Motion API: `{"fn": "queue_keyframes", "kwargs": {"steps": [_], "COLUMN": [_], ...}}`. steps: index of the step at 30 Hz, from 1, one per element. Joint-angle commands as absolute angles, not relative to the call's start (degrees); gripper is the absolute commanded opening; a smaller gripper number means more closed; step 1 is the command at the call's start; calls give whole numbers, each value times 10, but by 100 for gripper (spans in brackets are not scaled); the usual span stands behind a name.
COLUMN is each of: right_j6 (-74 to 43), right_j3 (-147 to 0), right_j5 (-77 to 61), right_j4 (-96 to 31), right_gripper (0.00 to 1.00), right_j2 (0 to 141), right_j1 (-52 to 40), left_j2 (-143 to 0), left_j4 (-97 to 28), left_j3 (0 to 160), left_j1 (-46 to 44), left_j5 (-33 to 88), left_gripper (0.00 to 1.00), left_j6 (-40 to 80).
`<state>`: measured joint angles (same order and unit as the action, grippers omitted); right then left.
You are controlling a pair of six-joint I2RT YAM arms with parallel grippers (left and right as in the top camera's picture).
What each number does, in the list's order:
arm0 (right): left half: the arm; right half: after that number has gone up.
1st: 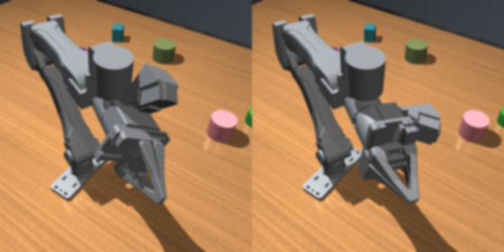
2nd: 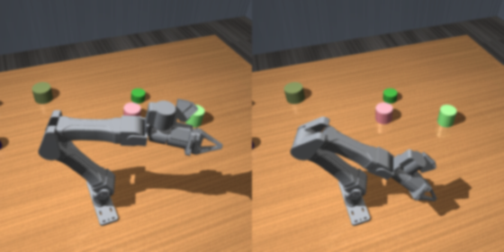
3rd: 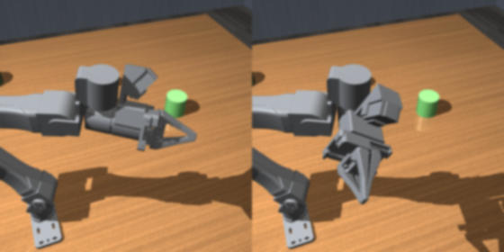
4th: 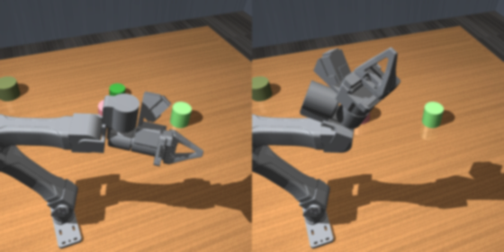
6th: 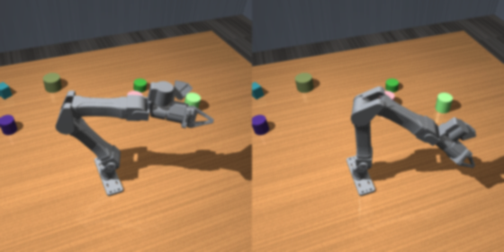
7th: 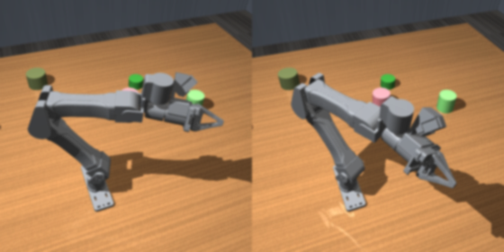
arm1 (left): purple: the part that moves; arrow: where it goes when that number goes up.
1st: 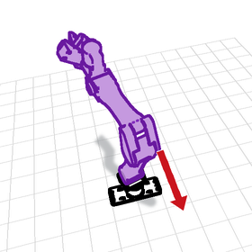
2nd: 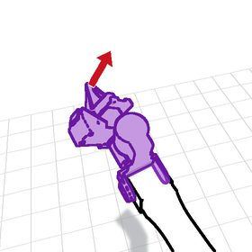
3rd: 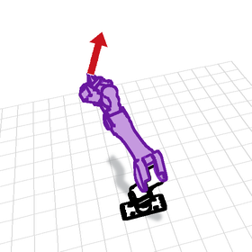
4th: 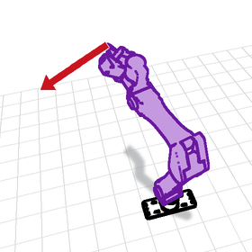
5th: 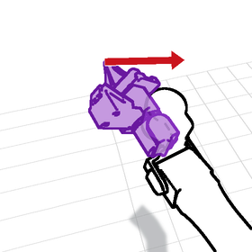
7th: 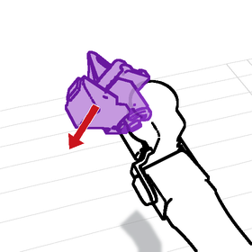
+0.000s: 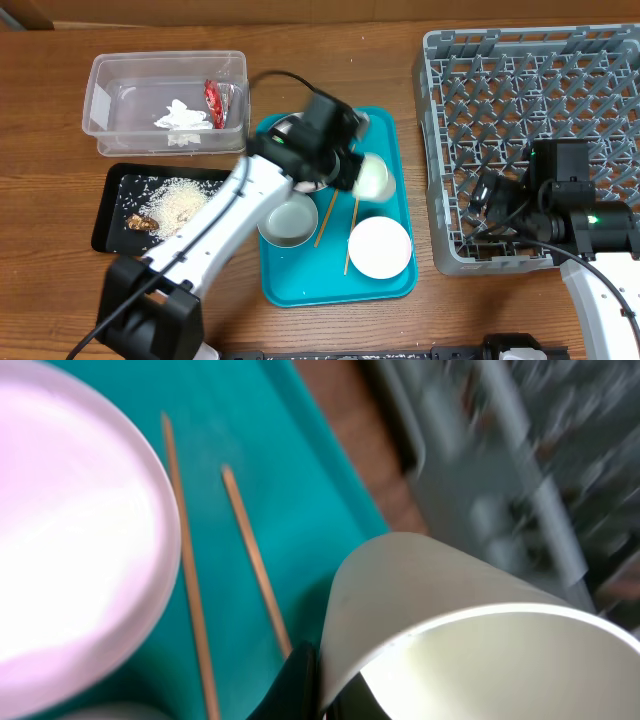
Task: Sort waste into correct bins and load items into the dishwasher
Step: 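Lift the white cup and hand it to the right gripper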
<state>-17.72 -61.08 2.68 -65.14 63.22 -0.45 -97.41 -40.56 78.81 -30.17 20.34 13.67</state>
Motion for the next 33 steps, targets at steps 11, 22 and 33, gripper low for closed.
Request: {"fn": "queue_keyframes", "kwargs": {"steps": [11,22,33], "right_j6": [-67,-57,-57], "right_j3": [-627,-627,-627], "right_j5": [-537,-683,-702], "right_j4": [-372,-288,-288], "right_gripper": [100,100,100], "right_j2": [673,686,696], "right_j1": [-3,-3,-20], "left_j2": [-1000,-1000,-1000], "left_j4": [-176,-177,-173], "left_j3": [804,804,804], "left_j1": [-150,-158,-192], "left_j5": [838,818,803], "left_gripper": [4,4,4], "left_j6": [268,267,269]}}
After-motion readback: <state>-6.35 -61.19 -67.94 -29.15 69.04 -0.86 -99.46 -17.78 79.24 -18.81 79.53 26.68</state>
